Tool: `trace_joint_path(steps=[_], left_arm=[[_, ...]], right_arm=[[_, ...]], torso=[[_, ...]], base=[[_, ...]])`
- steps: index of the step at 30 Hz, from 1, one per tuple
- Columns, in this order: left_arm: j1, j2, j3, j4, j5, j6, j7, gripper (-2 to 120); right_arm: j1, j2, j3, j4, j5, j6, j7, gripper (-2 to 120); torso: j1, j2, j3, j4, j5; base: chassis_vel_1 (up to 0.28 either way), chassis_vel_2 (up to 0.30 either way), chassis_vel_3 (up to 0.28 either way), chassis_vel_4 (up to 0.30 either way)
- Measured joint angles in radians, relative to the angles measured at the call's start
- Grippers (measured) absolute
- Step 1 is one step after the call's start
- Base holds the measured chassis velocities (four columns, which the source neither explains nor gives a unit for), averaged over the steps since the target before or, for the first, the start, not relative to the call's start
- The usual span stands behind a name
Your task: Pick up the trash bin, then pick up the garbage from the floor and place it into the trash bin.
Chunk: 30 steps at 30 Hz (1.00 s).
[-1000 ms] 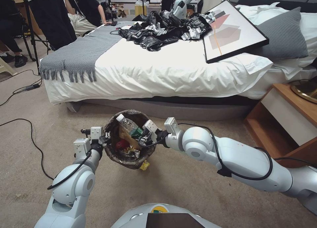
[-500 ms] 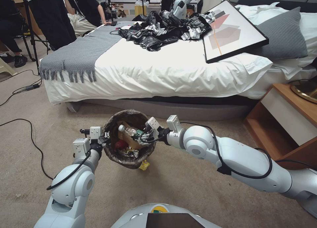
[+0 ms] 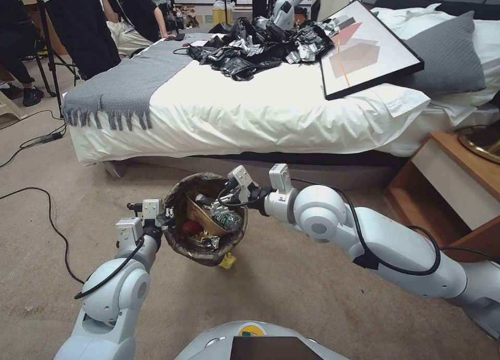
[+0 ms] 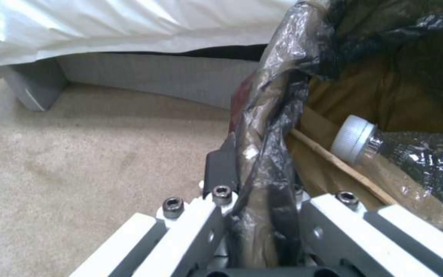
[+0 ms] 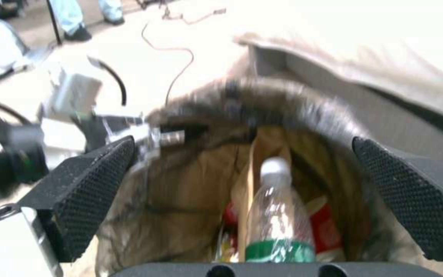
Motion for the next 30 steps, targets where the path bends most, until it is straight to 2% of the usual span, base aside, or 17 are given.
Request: trace_joint_path(steps=[4, 8, 11, 12, 13, 15, 16, 17, 19, 20, 22, 23, 24, 25, 27, 28, 30], left_arm=[[0.001, 0.003, -0.002, -0.001, -0.002, 0.0, 0.004, 0], [-0.003, 0.005, -0.002, -0.001, -0.004, 0.0, 0.003, 0], [-0.006, 0.004, 0.004, -0.001, -0.008, 0.0, 0.002, 0], [-0.006, 0.004, 0.004, -0.001, -0.008, 0.0, 0.002, 0], [-0.007, 0.004, 0.007, 0.0, -0.008, 0.0, 0.001, 0], [-0.008, 0.005, 0.011, 0.0, -0.01, 0.0, -0.005, 0], [-0.008, 0.005, 0.011, 0.0, -0.01, 0.0, -0.005, 0], [-0.008, 0.006, 0.011, -0.001, -0.011, 0.0, -0.006, 0], [-0.005, 0.013, 0.01, -0.003, -0.025, -0.002, -0.02, 0], [-0.005, 0.013, 0.01, -0.003, -0.025, -0.002, -0.02, 0], [-0.002, 0.016, 0.011, -0.006, -0.04, -0.002, -0.033, 0], [0.0, 0.014, 0.015, -0.009, -0.045, -0.001, -0.044, 0], [0.0, 0.014, 0.015, -0.009, -0.045, -0.001, -0.044, 0], [0.002, 0.012, 0.019, -0.009, -0.046, -0.001, -0.048, 0], [0.007, 0.011, 0.026, -0.012, -0.053, 0.0, -0.054, 0], [0.007, 0.011, 0.026, -0.012, -0.053, 0.0, -0.054, 0], [0.009, 0.018, 0.027, -0.015, -0.061, 0.0, -0.063, 0]], right_arm=[[-0.002, -0.022, 0.092, 0.047, 0.033, 0.012, 0.052, 100], [-0.044, -0.077, 0.204, 0.078, 0.037, 0.09, 0.121, 100], [-0.206, -0.132, 0.425, 0.101, -0.064, 0.104, 0.104, 100], [-0.206, -0.132, 0.425, 0.101, -0.064, 0.104, 0.104, 100], [-0.278, -0.133, 0.498, 0.105, -0.121, 0.106, 0.091, 100], [-0.503, -0.087, 0.689, 0.111, -0.253, 0.13, 0.074, 100], [-0.503, -0.087, 0.689, 0.111, -0.253, 0.13, 0.074, 100], [-0.57, -0.063, 0.747, 0.111, -0.298, 0.145, 0.067, 100], [-0.725, 0.005, 0.879, 0.095, -0.478, 0.207, 0.038, 100], [-0.725, 0.005, 0.879, 0.095, -0.478, 0.207, 0.038, 100], [-0.857, 0.068, 0.955, 0.075, -0.614, 0.277, 0.015, 100], [-0.971, 0.152, 1.004, 0.053, -0.721, 0.34, -0.005, 100], [-0.971, 0.152, 1.004, 0.053, -0.721, 0.34, -0.005, 100], [-1.014, 0.201, 1.018, 0.042, -0.765, 0.376, -0.012, 100], [-1.098, 0.35, 1.035, 0.002, -0.906, 0.475, -0.029, 100], [-1.098, 0.35, 1.035, 0.002, -0.906, 0.475, -0.029, 100], [-1.13, 0.428, 1.038, -0.035, -1.008, 0.561, -0.034, 100]], torso=[[0.0, 0.0, 0.0, 0.0001, -0.0001], [0.0, 0.0, 0.0, 0.0002, -0.0001], [0.0, 0.0, 0.0, -0.0003, -0.0001], [0.0, 0.0, 0.0, -0.0003, -0.0001], [0.0, 0.0, 0.0, -0.0003, 0.0], [0.0, 0.0, 0.0, -0.0003, 0.0005], [0.0, 0.0, 0.0, -0.0003, 0.0005], [0.0, 0.0, 0.0, -0.0003, 0.0006], [0.0, 0.0, 0.0, -0.0004, 0.0002], [0.0, 0.0, 0.0, -0.0004, 0.0002], [0.0, 0.0, 0.0, 0.0002, 0.0003], [0.0, 0.0, 0.0, -0.0005, 0.0003], [0.0, 0.0, 0.0, -0.0005, 0.0003], [0.0, 0.0, 0.0, -0.0003, 0.0], [0.0, 0.0, 0.0, -0.0006, 0.0003], [0.0, 0.0, 0.0, -0.0006, 0.0003], [0.0, 0.0, 0.0, -0.0002, -0.0003]], base=[[0.0, 0.0, 0.0, 0.0], [0.0, 0.0, 0.0, 0.0], [0.0, 0.0, 0.0, 0.0], [0.0, 0.0, 0.0, 0.0], [0.0, 0.0, 0.0, 0.0], [0.0, 0.0, 0.0, 0.0], [0.0, 0.0, 0.0, 0.0], [0.0, 0.0, 0.0, 0.0], [0.0, 0.0, 0.0, 0.0], [0.0, 0.0, 0.0, 0.0], [0.0, 0.0, 0.0, 0.0], [0.0, 0.0, 0.0, 0.0], [0.0, 0.0, 0.0, 0.0], [0.0, 0.0, 0.0, 0.0], [0.0, 0.0, 0.0, 0.0], [0.0, 0.0, 0.0, 0.0], [0.0, 0.0, 0.0, 0.0]])
